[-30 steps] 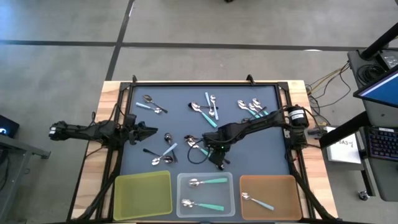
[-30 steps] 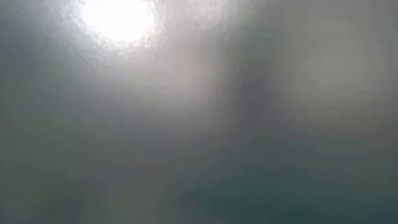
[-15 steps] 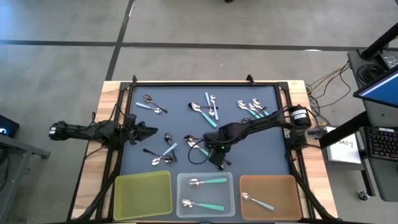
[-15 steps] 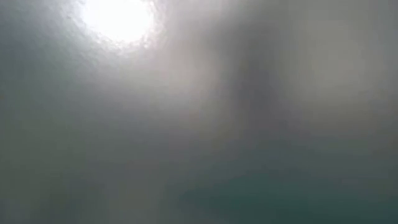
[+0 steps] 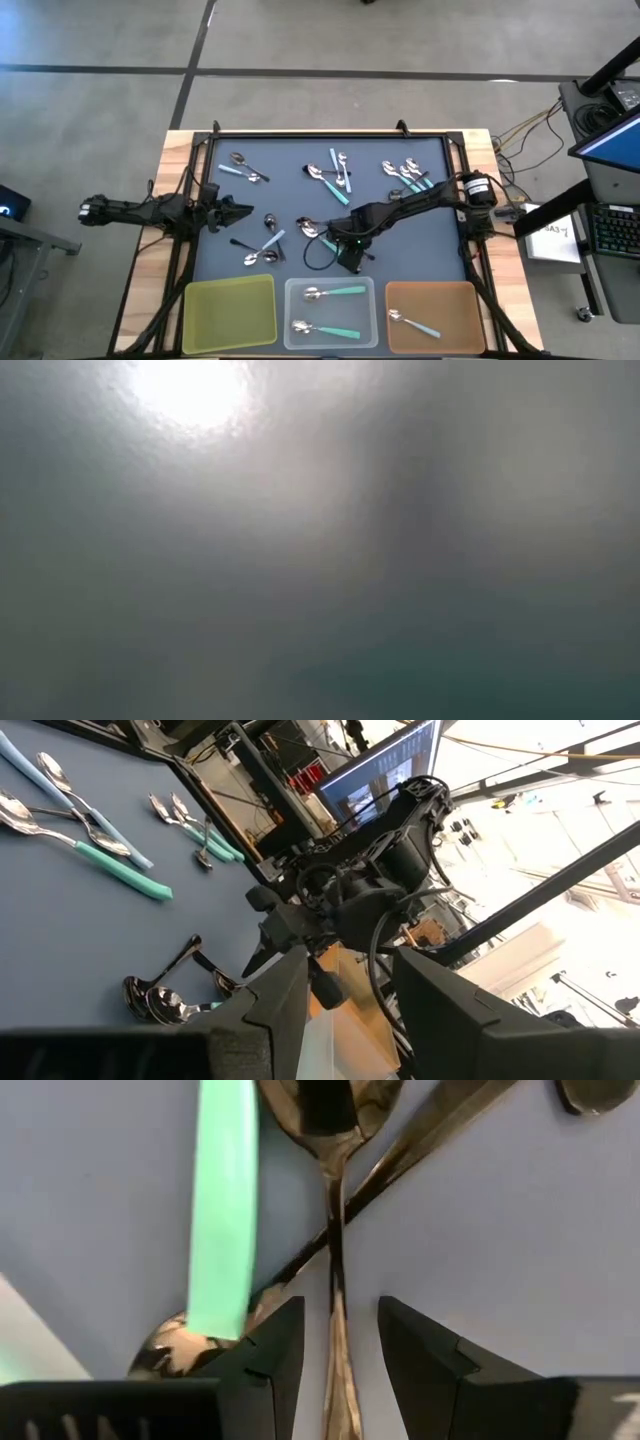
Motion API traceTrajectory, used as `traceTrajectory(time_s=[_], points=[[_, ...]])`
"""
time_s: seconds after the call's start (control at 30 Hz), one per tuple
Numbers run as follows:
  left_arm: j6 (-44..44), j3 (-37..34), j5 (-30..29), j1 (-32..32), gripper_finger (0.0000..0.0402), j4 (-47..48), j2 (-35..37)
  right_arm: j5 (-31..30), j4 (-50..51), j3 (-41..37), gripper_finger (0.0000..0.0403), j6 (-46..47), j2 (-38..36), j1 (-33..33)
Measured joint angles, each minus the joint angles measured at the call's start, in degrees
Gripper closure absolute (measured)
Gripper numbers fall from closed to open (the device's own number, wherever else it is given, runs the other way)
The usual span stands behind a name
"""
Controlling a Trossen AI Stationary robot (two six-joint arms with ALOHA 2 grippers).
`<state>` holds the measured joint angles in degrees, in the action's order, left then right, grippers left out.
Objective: Sort silverware by color (type)
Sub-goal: Put the black spoon into the yellow bin
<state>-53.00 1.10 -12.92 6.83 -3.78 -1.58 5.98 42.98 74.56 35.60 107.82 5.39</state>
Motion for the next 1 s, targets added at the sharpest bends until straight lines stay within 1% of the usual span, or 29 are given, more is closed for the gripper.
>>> traceTrajectory(time_s=[0.2,0.3,0.37,0.57,0.73,0.83,1.0], points=[[-0.01,0.0,0.0,0.02,0.0269,-0.01,0.01,-1.16,-0.04,-0.06,0.0283,-2.19,0.73,-0.02],[0.0,0.0,-0.01,0.02,0.0269,0.01,-0.01,-1.27,-0.03,-0.06,0.0295,-2.58,0.75,-0.08],[0.0,0.0,0.0,0.02,0.0269,-0.01,0.02,-1.33,0.05,-0.1,0.0312,-3.22,0.78,-0.22],[0.01,0.0,-0.01,0.02,0.0269,0.01,-0.01,-1.28,0.48,-0.17,0.0383,-3.38,0.84,-1.04],[-0.01,0.0,-0.06,0.01,0.0269,0.01,0.0,-0.82,0.48,-0.17,0.0391,-2.66,0.8,-1.29],[0.01,0.0,-1.57,0.01,0.0269,0.01,0.01,-0.43,0.46,-0.14,0.0392,-2.6,0.65,-1.31],[0.01,0.0,-2.33,0.0,0.0269,0.0,0.01,0.0,0.35,0.88,0.0393,-2.55,0.65,-1.31]])
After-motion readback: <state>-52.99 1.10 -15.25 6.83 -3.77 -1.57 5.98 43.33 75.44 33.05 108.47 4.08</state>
